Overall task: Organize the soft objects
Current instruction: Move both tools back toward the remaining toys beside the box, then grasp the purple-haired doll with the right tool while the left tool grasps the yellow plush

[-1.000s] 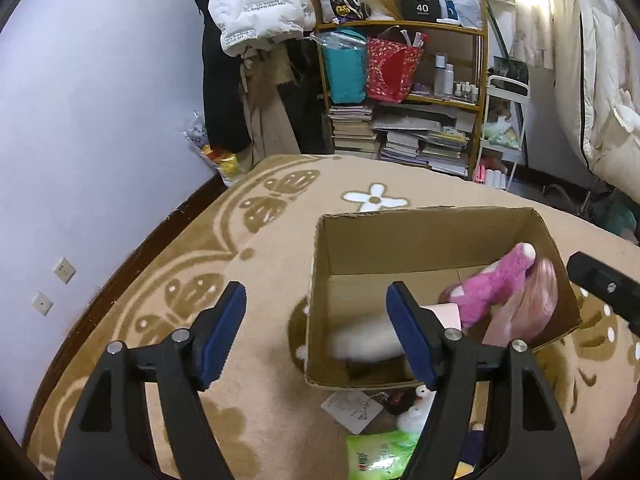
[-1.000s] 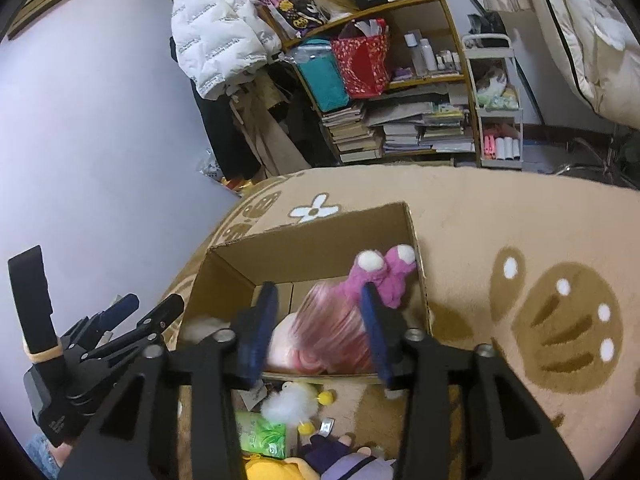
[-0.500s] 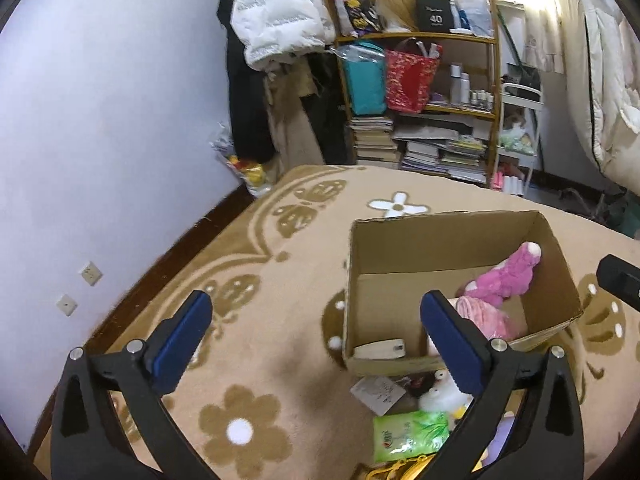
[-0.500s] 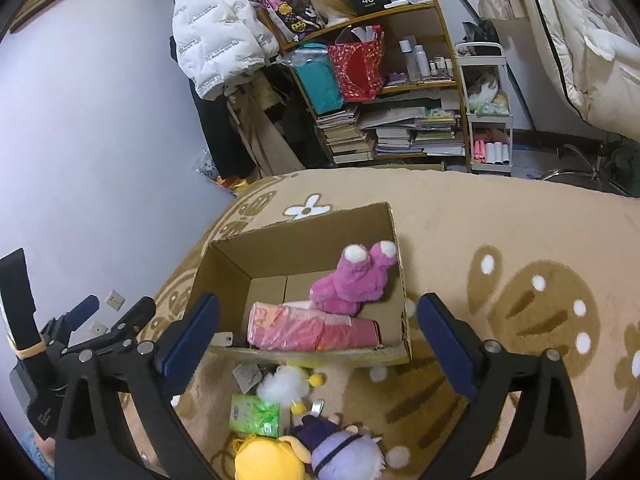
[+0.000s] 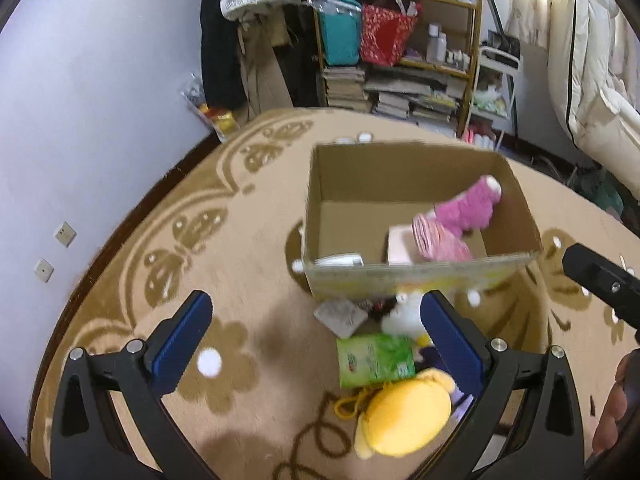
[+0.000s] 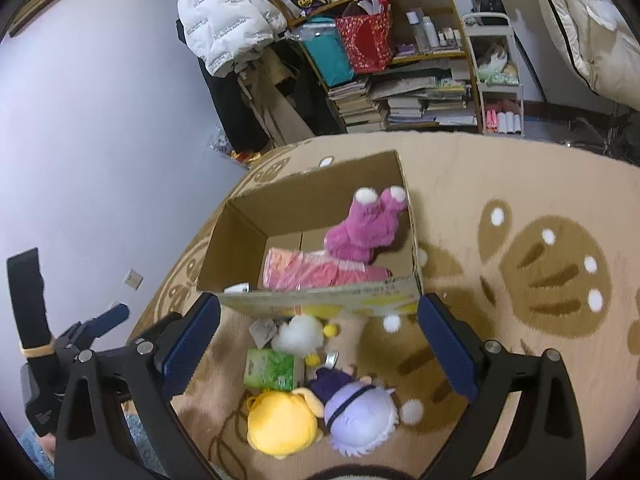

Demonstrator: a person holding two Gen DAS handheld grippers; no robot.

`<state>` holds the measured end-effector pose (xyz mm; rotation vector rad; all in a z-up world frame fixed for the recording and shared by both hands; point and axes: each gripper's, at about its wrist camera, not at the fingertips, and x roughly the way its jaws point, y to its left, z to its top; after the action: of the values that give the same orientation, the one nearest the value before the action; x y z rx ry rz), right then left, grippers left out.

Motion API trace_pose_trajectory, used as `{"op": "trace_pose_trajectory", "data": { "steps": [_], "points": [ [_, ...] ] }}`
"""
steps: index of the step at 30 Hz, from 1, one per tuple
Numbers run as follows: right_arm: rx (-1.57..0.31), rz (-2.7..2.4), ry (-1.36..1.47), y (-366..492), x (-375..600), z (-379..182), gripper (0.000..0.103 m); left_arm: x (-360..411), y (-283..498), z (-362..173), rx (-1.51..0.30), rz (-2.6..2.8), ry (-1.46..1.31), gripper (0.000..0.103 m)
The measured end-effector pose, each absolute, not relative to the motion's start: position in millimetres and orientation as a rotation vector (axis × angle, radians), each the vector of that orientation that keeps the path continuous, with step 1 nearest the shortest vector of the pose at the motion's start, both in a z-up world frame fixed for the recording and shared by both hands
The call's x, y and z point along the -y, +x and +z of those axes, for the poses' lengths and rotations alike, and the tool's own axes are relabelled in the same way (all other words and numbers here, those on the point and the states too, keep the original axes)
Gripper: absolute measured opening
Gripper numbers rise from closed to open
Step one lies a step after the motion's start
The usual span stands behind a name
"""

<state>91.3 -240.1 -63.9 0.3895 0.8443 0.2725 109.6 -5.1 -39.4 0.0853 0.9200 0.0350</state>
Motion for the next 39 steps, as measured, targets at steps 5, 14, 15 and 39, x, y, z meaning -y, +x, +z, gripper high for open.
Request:
{"op": "trace_pose_trajectory", "data": {
  "steps": [5, 14, 15, 39],
  "points": [
    [-0.893, 0.270, 0.423, 88, 243, -76, 0.103, 6, 105, -57, -0.995, -0.002, 0.023, 0.103],
    [-0.985, 0.268, 0.463, 87, 245, -105, 0.097, 14, 102, -81, -1.094, -0.091, -0.012, 0.103],
    [-1.007, 0.270, 0.466, 87, 244, -111, 0.096, 15, 102, -83, -1.105, -0.101, -0.014, 0.103],
    [-1.274, 0.247, 0.545, 93, 240, -177, 0.073, 30, 107, -134, -1.295, -0.137, -0.035, 0.103]
  ]
}}
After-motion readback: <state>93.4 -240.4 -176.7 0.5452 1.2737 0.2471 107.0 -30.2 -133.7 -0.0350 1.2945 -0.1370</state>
